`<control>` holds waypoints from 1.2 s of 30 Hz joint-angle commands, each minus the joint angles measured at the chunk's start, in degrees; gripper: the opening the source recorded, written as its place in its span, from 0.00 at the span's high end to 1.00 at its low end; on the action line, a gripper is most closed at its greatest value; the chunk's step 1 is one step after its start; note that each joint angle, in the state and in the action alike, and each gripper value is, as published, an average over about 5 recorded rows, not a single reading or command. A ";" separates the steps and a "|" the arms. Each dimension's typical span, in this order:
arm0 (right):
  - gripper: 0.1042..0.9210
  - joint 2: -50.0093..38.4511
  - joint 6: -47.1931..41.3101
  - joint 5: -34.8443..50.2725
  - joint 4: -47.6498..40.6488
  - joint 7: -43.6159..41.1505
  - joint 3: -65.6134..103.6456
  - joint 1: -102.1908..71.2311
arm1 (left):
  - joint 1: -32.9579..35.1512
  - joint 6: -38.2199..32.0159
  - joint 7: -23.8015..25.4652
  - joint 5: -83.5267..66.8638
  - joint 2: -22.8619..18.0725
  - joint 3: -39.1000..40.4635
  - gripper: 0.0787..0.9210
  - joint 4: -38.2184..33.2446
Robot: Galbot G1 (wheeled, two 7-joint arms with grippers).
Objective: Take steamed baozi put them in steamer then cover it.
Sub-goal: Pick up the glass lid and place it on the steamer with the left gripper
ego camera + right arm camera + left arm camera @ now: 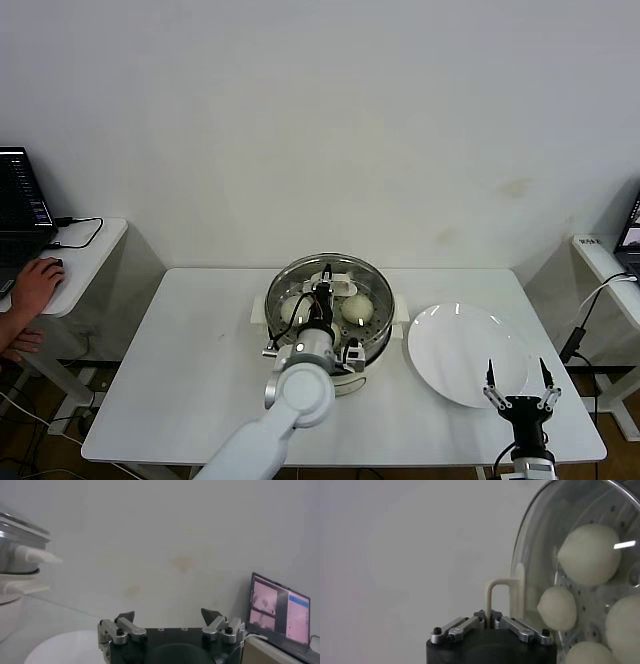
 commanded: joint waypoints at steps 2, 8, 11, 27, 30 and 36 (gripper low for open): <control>0.12 -0.06 0.17 0.00 -0.04 -0.10 -0.12 -0.02 | 0.58 -0.16 0.09 0.99 -1.36 -0.20 0.93 1.36; 0.12 -0.18 0.25 0.20 -0.08 -0.21 -0.14 -0.05 | 0.77 -0.37 -0.33 0.98 -1.98 -0.61 0.93 2.10; 0.12 -0.27 0.31 0.27 -0.17 -0.28 -0.15 -0.07 | 0.96 -0.44 -0.65 0.97 -2.42 -0.86 0.93 2.26; 0.12 -0.39 0.43 0.30 -0.27 -0.47 -0.40 -0.11 | 6.80 -0.38 -2.72 -1.34 0.74 -1.92 0.61 -7.84; 0.12 -0.41 0.41 0.31 -0.28 -0.48 -0.40 -0.16 | 10.89 -0.84 -3.77 -3.13 3.16 -2.43 0.51 -12.68; 0.12 -0.47 0.41 0.37 -0.39 -0.47 -0.40 -0.29 | 20.13 -4.31 -10.48 -15.49 9.50 -5.79 0.30 -24.00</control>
